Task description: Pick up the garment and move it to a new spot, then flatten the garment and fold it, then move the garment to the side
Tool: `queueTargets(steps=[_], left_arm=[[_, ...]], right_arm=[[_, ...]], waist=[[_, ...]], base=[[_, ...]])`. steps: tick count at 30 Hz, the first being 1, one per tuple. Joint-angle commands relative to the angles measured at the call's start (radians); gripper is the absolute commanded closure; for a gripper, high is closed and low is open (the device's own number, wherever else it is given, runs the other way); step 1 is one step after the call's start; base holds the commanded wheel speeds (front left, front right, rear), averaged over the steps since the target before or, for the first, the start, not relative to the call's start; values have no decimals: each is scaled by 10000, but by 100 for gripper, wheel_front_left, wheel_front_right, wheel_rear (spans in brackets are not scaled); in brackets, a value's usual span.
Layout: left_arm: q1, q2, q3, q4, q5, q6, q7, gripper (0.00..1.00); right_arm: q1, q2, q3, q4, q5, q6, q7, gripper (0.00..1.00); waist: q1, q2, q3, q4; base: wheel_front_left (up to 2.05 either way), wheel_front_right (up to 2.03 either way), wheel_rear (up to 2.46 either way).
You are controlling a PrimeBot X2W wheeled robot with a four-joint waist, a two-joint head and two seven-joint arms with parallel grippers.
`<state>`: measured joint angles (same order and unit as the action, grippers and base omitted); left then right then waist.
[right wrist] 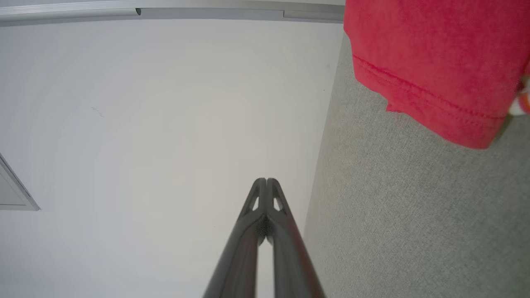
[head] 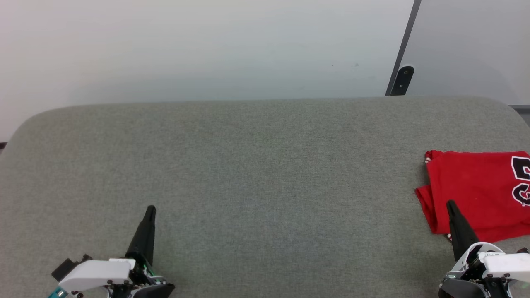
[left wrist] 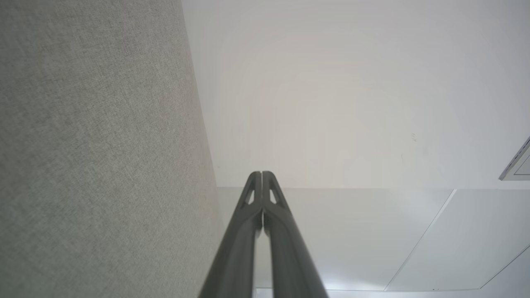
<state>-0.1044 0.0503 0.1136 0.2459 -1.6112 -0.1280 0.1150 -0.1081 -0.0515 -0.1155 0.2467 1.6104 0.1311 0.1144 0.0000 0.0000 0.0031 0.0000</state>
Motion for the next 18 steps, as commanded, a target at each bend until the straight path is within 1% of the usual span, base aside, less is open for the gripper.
queueTargets(steps=[1,18], left_arm=[[-114,-7,30,11,-24,-60,26,100],[-112,-7,28,8,-27,-58,24,100]], right_arm=[[-30,36,-4,1,32,-7,-7,100],[-29,35,1,1,37,-7,-11,100]], waist=[[0,0,0,0],[0,0,0,0]], base=[[0,0,0],[0,0,0]])
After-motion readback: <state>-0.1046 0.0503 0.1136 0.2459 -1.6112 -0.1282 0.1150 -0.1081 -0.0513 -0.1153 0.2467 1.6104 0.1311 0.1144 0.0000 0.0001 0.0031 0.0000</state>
